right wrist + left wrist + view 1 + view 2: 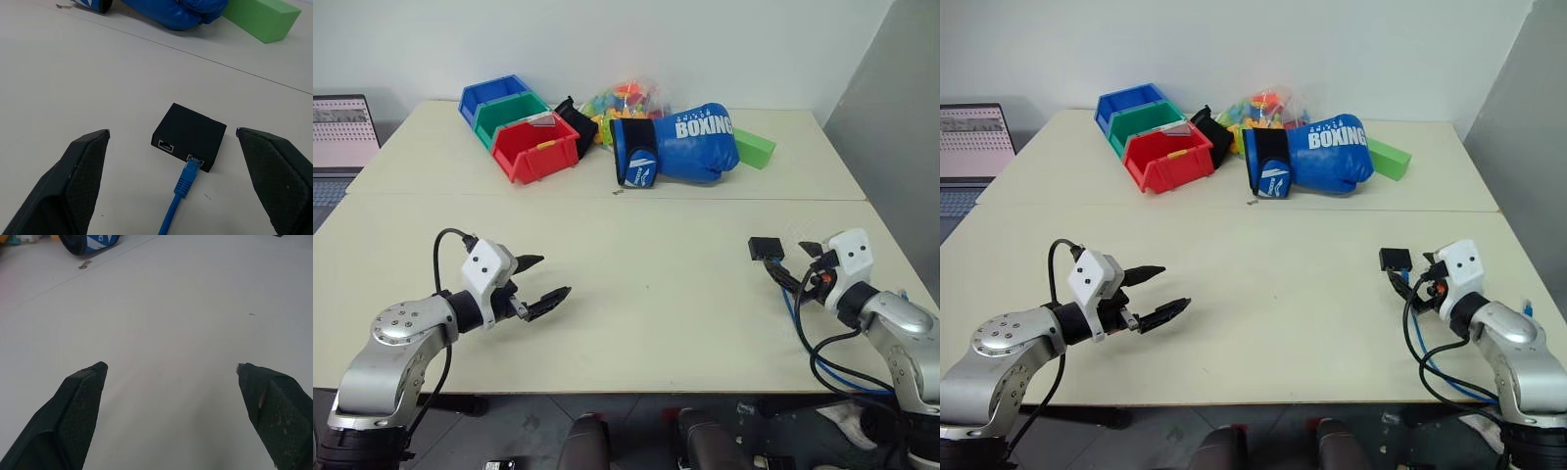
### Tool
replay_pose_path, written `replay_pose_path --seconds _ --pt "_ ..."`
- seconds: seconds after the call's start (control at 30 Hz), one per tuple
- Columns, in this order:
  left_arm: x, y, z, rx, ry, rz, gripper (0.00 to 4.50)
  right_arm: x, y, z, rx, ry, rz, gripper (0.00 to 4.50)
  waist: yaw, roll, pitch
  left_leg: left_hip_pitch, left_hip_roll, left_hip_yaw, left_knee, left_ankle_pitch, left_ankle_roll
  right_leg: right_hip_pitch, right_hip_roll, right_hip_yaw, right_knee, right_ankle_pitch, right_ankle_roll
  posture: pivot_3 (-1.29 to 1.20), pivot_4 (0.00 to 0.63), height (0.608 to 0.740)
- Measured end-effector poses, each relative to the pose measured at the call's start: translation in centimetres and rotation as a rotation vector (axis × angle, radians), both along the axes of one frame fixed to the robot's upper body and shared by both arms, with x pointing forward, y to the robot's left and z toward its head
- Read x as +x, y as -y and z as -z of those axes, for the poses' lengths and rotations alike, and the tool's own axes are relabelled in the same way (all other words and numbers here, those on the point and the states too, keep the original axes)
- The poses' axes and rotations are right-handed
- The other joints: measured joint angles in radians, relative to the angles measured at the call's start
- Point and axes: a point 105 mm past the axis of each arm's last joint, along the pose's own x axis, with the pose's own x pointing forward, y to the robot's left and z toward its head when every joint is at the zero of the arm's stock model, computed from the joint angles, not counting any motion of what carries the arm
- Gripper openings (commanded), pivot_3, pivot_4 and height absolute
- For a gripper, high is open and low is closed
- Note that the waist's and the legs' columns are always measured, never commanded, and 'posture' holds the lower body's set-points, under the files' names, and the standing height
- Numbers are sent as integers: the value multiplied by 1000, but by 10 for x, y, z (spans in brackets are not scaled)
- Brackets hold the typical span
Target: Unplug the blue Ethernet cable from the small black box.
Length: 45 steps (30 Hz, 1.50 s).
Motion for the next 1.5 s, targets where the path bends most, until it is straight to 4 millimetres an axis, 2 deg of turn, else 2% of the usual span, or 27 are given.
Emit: replay_pose_path --seconds 0.2,0.57,0.7,0.83,0.93,1.13,1.3,1.43,1.5 --pt "-1 3 -2 -4 15 23 4500 1 10 4 -40 -34 47 4400 0 0 0 0 0 0 0 0 0 0 0 0 0 0 0 0 150 740" --pt "0 7 -2 -10 -1 34 4500 -7 7 3 -14 -62 32 4400 1 0 0 0 0 0 0 0 0 0 0 0 0 0 0 0 150 740" --pt "-3 19 -9 -39 -7 118 4500 -20 9 20 -16 -154 39 4400 4 0 0 0 0 0 0 0 0 0 0 0 0 0 0 0 150 740" --pt "-5 28 -16 -72 -1 190 4500 -21 5 20 -12 -160 42 4400 -3 0 0 0 0 0 0 0 0 0 0 0 0 0 0 0 150 740" --pt "-8 37 -19 -64 -3 256 4500 -16 3 22 -14 -153 87 4400 -4 0 0 0 0 0 0 0 0 0 1 0 0 0 0 0 150 740" --pt "-16 52 -19 -34 -26 367 4500 -6 -3 42 -23 -176 167 4400 -3 1 1 0 0 0 0 0 0 0 0 0 0 0 0 0 150 740" --pt "-20 67 -31 -27 10 446 4500 10 0 49 12 -168 269 4400 -3 1 1 0 0 1 0 0 0 0 1 0 0 0 0 0 150 740" --pt "-17 74 -43 -50 44 464 4500 18 -2 50 34 -163 293 3655 -4 1 0 0 0 0 0 0 0 0 1 0 0 0 0 0 150 740" --pt "-18 77 -46 -61 47 475 4500 21 -2 50 41 -160 297 3116 -4 1 0 0 0 0 0 0 0 0 1 0 0 0 0 0 150 740"
